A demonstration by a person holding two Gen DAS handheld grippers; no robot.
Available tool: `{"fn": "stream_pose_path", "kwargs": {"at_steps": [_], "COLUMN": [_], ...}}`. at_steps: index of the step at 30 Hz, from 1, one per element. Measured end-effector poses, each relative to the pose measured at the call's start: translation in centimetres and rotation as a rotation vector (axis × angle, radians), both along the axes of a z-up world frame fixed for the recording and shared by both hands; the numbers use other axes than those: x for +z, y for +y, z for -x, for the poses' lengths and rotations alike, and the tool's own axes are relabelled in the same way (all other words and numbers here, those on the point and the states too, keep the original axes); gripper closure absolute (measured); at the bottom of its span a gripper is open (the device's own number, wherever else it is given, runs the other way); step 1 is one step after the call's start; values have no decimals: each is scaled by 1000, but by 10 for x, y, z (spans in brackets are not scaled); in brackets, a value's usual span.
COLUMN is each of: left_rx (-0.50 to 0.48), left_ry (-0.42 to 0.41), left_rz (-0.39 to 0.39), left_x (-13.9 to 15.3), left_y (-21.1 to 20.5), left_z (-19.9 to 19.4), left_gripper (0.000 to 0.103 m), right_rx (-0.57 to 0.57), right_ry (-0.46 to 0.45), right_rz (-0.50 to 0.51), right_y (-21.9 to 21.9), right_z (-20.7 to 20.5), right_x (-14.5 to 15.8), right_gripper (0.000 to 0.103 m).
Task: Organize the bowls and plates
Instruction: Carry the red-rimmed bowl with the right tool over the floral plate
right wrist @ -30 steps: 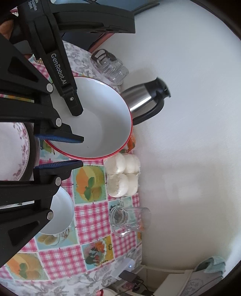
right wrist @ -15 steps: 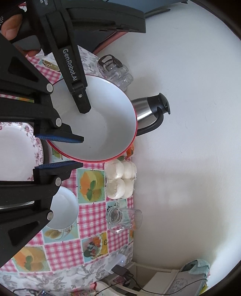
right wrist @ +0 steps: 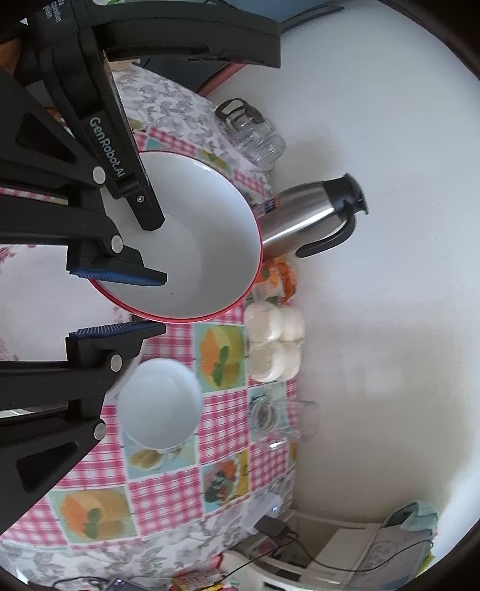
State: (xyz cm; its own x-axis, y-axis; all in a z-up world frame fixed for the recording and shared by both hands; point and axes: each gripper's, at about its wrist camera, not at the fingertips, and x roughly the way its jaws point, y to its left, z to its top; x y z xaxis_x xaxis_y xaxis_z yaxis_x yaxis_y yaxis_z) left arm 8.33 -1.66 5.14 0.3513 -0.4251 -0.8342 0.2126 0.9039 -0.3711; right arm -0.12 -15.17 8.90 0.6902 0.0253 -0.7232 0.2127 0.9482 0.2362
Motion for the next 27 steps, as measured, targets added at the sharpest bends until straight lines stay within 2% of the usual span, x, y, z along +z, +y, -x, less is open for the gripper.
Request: {"fn": "stream_pose_path", "kwargs": {"at_steps": [12, 27], "left_rx": [-17, -55], "left_ry": [21, 140], "left_rz": [-60, -152], "left_x": [-10, -50], "left_y": [4, -8], "left_z": [13, 15], "left_gripper": [88, 88], "right_rx": [5, -14], "right_ry": [73, 209], "right_rz": [-20, -31], "right_y": [9, 4], "right_z": [21, 16], "right_x": [-29, -69], "right_gripper": [81, 81]}}
